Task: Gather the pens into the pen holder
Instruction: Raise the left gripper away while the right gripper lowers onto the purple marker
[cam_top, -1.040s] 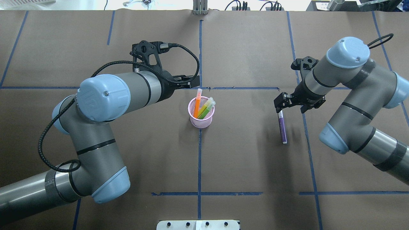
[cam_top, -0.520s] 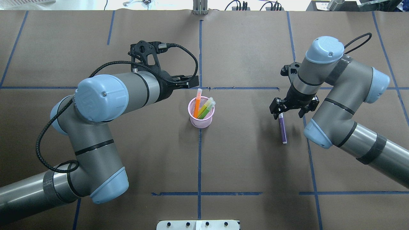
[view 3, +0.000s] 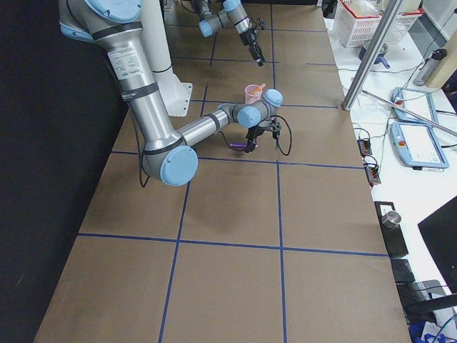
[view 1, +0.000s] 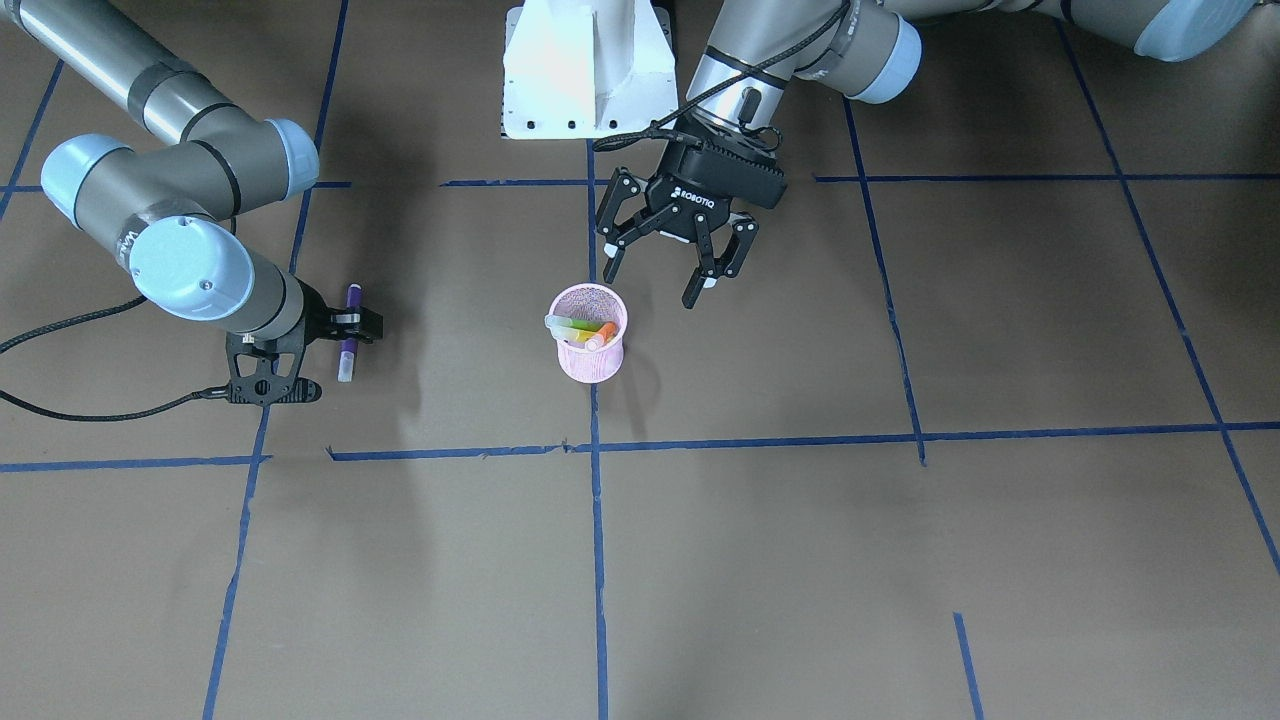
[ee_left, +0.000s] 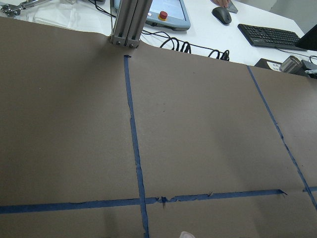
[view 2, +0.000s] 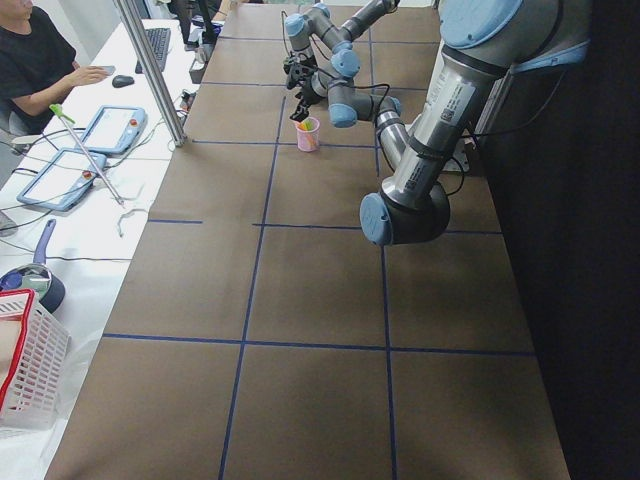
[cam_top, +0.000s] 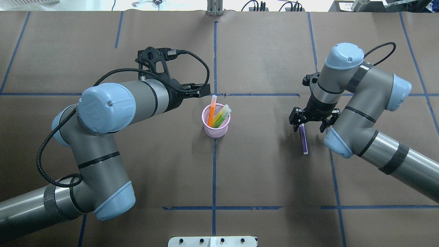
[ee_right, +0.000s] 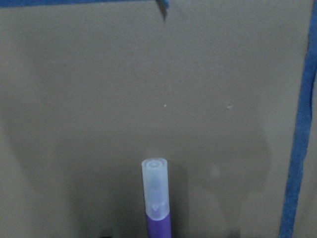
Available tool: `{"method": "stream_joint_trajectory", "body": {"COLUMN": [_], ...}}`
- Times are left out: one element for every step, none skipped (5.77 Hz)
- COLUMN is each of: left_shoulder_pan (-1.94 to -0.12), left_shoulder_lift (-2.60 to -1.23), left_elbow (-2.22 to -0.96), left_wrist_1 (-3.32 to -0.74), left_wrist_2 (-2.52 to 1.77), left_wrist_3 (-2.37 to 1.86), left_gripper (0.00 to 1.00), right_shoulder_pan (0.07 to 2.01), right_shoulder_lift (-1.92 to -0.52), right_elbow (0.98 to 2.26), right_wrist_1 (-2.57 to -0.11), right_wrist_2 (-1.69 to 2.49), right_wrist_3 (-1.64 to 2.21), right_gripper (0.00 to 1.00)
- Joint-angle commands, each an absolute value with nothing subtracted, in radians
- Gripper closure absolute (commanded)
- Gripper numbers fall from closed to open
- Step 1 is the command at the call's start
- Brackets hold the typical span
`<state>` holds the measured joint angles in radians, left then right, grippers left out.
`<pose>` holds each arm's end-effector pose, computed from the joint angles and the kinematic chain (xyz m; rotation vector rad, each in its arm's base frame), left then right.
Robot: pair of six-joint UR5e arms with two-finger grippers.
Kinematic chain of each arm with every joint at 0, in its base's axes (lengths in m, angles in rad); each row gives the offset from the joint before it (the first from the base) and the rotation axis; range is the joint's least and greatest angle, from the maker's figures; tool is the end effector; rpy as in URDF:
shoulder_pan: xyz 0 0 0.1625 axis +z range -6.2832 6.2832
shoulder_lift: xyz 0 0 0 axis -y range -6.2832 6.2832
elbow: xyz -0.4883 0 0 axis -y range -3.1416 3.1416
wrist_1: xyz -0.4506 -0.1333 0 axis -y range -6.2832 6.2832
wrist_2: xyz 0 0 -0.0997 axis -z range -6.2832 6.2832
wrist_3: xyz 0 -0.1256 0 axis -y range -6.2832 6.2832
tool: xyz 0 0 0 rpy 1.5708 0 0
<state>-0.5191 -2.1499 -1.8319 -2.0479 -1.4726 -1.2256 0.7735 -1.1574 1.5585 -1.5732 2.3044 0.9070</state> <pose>0.5476 -0.4806 0.1704 0.6284 1.1626 -0.2126 -0.4944 -0.5516 0.4810 -0.2939 -0.7622 -0.0427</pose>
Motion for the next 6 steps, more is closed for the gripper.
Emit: {"method": "stream_joint_trajectory", "body": {"left_shoulder_pan": [-0.518, -0.520, -0.520, -0.520, -0.520, -0.520], "left_shoulder_lift": [-2.149, -2.149, -2.149, -2.149, -2.149, -2.148], "left_elbow": [-1.832, -1.833, -1.833, -1.833, -1.833, -1.832], "left_wrist_1": [-2.048, -2.048, -2.048, -2.049, -2.049, -2.049], "left_wrist_2": [-1.473, -1.473, -1.473, -1.473, -1.473, -1.473], "left_wrist_3": [-1.226, -1.226, -1.226, -1.226, -1.226, -1.226], "left_gripper": [0.10, 0.10, 0.10, 0.10, 0.10, 0.10], "right_shoulder_pan": [0.770, 0.762, 0.747, 0.742, 0.739, 0.741], "right_shoulder_lift": [-1.152, -1.151, -1.141, -1.141, -1.141, -1.143], "right_elbow": [1.559, 1.557, 1.557, 1.554, 1.554, 1.554], "right_wrist_1": [-1.572, -1.572, -1.572, -1.572, -1.572, -1.572], "right_wrist_2": [2.307, 2.307, 2.307, 2.304, 2.304, 2.304], "right_wrist_3": [0.930, 0.939, 0.939, 0.937, 0.939, 0.939], "right_gripper": [0.21, 0.24, 0.24, 0.26, 0.32, 0.53]}}
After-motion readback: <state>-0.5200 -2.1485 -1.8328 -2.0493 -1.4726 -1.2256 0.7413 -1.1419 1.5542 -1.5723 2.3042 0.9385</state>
